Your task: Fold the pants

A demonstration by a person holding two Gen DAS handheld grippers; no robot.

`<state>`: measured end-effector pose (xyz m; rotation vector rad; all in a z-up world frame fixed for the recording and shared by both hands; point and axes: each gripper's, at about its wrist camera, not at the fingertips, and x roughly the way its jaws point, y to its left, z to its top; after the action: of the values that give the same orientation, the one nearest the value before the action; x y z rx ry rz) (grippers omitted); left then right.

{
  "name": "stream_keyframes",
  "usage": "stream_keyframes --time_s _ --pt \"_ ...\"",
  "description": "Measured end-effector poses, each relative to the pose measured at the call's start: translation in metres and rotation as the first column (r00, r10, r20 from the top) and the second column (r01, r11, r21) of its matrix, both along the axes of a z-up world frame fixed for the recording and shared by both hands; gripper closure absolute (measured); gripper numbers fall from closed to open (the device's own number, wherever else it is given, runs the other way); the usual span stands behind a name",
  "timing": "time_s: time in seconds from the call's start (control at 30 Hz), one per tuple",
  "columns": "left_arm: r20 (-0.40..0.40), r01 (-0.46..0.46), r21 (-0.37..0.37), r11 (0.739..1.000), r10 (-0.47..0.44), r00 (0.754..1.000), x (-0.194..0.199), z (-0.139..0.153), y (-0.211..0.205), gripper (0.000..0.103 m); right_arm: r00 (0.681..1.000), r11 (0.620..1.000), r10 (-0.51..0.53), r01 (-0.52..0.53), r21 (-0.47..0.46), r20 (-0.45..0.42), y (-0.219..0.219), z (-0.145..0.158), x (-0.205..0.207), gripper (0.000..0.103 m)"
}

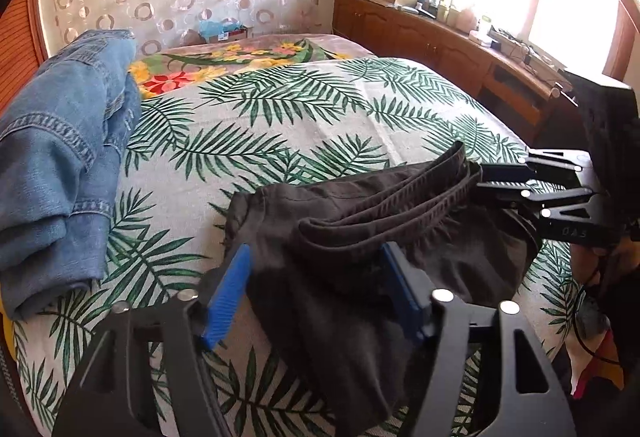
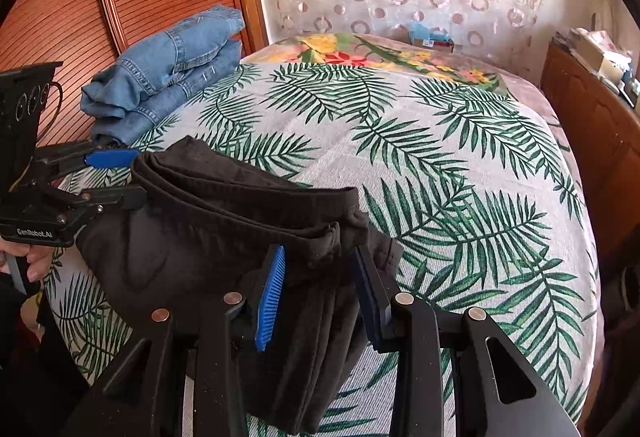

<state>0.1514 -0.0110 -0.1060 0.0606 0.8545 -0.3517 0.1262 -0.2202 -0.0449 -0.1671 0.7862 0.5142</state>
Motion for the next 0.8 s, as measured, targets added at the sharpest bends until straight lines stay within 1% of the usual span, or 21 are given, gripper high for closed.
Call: stream_keyframes --time_s 0.03,0.07,0.1,0.13,0.17,0.2,0.23,0.33,0.4,0.57,0.63,0.7,0.77,0.8 --pt "-0.003 0.009 -0.001 1.000 -0.009 1.000 0.001 -0.001 -0.001 0.048 1.000 1.000 0.006 -0.006 0.008 0.000 0.001 0.001 0.001 0.084" --pt "-0.004 0.017 -0.001 1.000 -0.017 1.000 0.002 -0.001 -0.003 0.051 1.000 1.000 0.014 -0.014 0.017 0.000 0.001 0.002 0.002 0.090" --pt "-0.002 0.025 0.000 1.000 -0.025 1.000 0.003 -0.001 -0.005 0.059 1.000 0.999 0.022 -0.023 0.024 0.003 0.001 0.004 0.002 0.093" --pt "0.001 0.033 0.006 0.999 -0.033 0.999 0.003 -0.001 -0.007 0.066 0.999 0.999 0.027 -0.028 0.029 0.018 0.002 0.006 0.002 0.098" --pt "0.006 0.035 0.012 0.999 -0.035 0.999 0.003 0.000 -0.008 0.070 0.999 0.999 0.032 -0.034 0.035 0.034 0.002 0.008 0.001 0.098" --pt "0.016 0.034 0.015 0.999 -0.034 0.999 0.002 0.001 -0.009 0.079 0.998 0.999 0.031 -0.033 0.040 0.059 0.002 0.010 -0.001 0.098" --pt "0.038 0.031 0.009 0.999 -0.031 0.999 0.000 0.006 -0.008 0.082 0.996 0.998 0.025 -0.029 0.048 0.080 0.002 0.013 -0.002 0.099" --pt "0.073 0.014 -0.030 0.999 -0.012 0.997 -0.001 0.017 -0.003 0.082 0.990 0.998 -0.007 -0.002 0.060 0.141 0.003 0.020 -0.008 0.099" --pt "0.080 0.006 -0.025 1.000 -0.004 0.997 0.002 0.020 -0.003 0.082 0.987 0.998 -0.030 0.020 0.060 0.160 0.004 0.021 -0.008 0.099" --pt "0.044 -0.006 0.028 1.000 0.004 0.999 0.019 0.008 -0.009 0.082 0.993 0.997 -0.076 0.077 -0.016 0.086 0.014 -0.001 0.007 0.099" --pt "0.033 -0.014 0.043 0.999 0.012 0.999 0.022 0.003 -0.010 0.082 0.994 0.996 -0.084 0.086 -0.027 0.071 0.016 -0.008 0.010 0.098" --pt "0.019 -0.023 0.048 0.999 0.023 1.000 0.023 0.000 -0.009 0.080 0.994 0.996 -0.084 0.086 -0.028 0.064 0.018 -0.008 0.010 0.098" --pt "0.008 -0.029 0.031 0.999 0.029 1.000 0.021 0.000 -0.006 0.075 0.994 0.996 -0.089 0.091 -0.018 0.065 0.016 -0.004 0.007 0.098" --pt "0.007 -0.034 0.030 0.999 0.034 0.999 0.020 0.001 -0.005 0.070 0.994 0.995 -0.093 0.094 -0.014 0.064 0.014 -0.003 0.007 0.098"
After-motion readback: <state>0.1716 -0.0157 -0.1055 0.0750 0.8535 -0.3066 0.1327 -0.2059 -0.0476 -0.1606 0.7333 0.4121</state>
